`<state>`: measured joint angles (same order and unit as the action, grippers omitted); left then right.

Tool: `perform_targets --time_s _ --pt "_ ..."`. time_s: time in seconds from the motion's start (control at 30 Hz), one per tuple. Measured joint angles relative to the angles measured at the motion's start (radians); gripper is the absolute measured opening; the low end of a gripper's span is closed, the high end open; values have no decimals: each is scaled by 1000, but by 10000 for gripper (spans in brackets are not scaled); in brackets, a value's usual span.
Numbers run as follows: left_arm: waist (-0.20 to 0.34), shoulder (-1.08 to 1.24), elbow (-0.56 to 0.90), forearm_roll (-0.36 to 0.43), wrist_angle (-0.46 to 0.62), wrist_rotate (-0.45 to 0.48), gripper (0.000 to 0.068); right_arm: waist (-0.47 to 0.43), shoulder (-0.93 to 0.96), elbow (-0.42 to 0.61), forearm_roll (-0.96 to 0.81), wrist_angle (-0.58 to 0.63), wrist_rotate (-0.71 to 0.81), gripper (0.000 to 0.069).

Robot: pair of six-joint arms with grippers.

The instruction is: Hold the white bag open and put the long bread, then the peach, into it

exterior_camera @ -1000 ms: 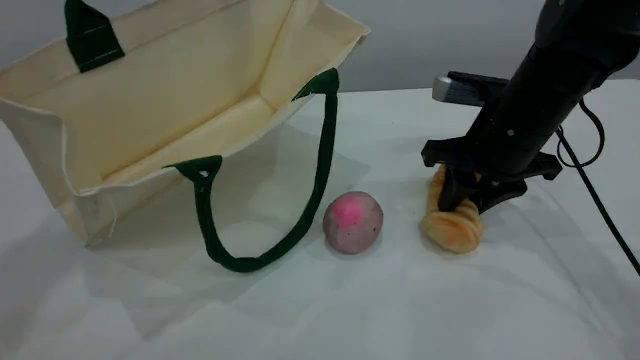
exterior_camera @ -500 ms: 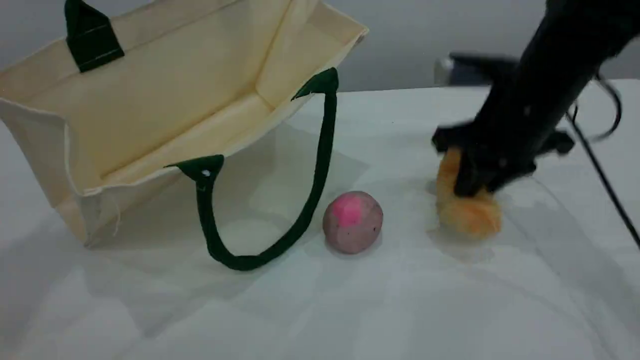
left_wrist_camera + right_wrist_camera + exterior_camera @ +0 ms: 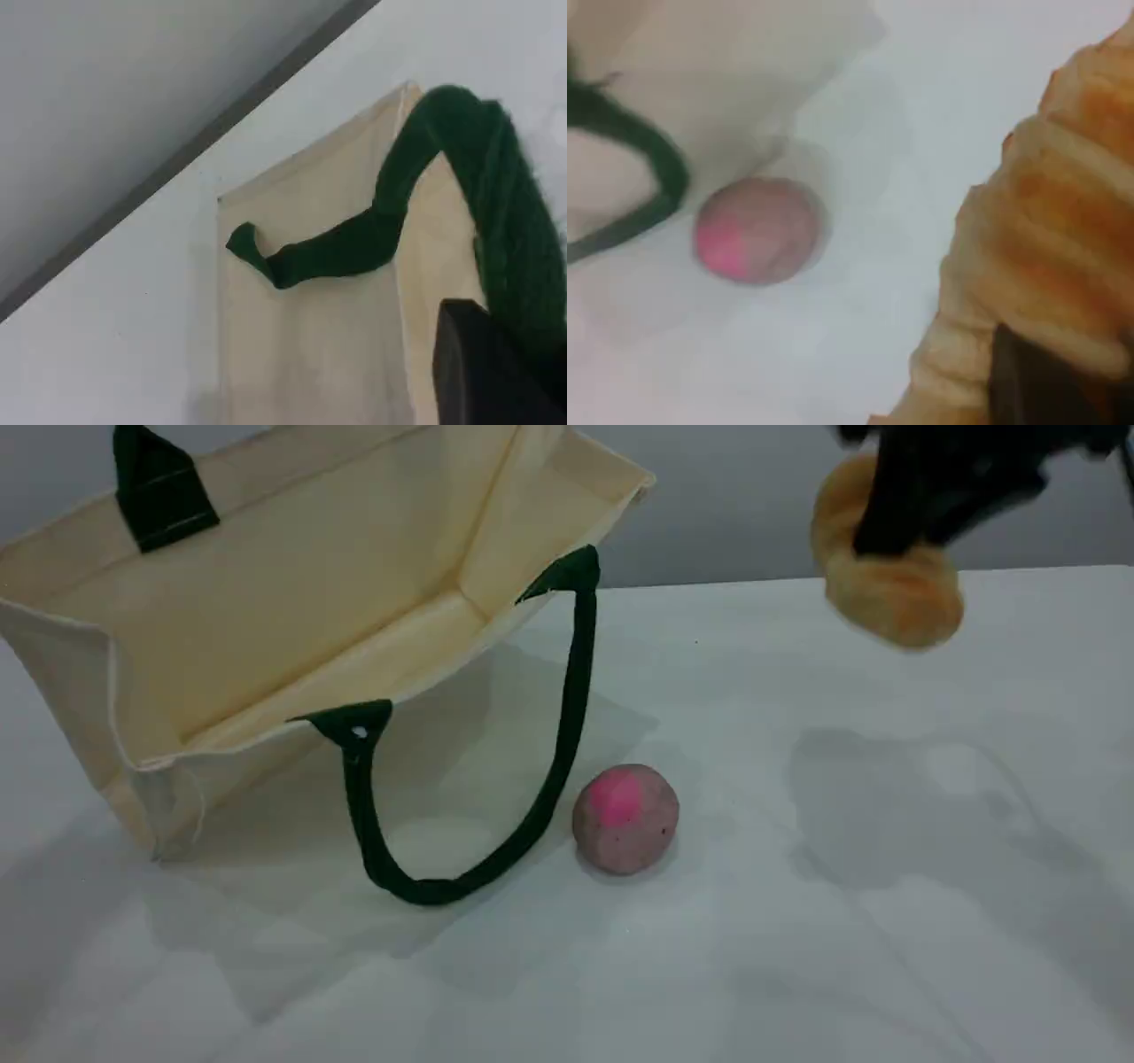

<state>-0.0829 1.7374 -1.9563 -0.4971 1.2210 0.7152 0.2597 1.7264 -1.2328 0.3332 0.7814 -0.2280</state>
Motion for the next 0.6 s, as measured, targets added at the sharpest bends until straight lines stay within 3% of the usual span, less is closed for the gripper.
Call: perform_targets --time_s 0.3,0.6 --pt "0 0 0 -3 0 7 87 25 -232 0 61 189 -28 99" --pt "-1 0 0 -8 0 8 87 239 -305 0 93 164 -4 99"
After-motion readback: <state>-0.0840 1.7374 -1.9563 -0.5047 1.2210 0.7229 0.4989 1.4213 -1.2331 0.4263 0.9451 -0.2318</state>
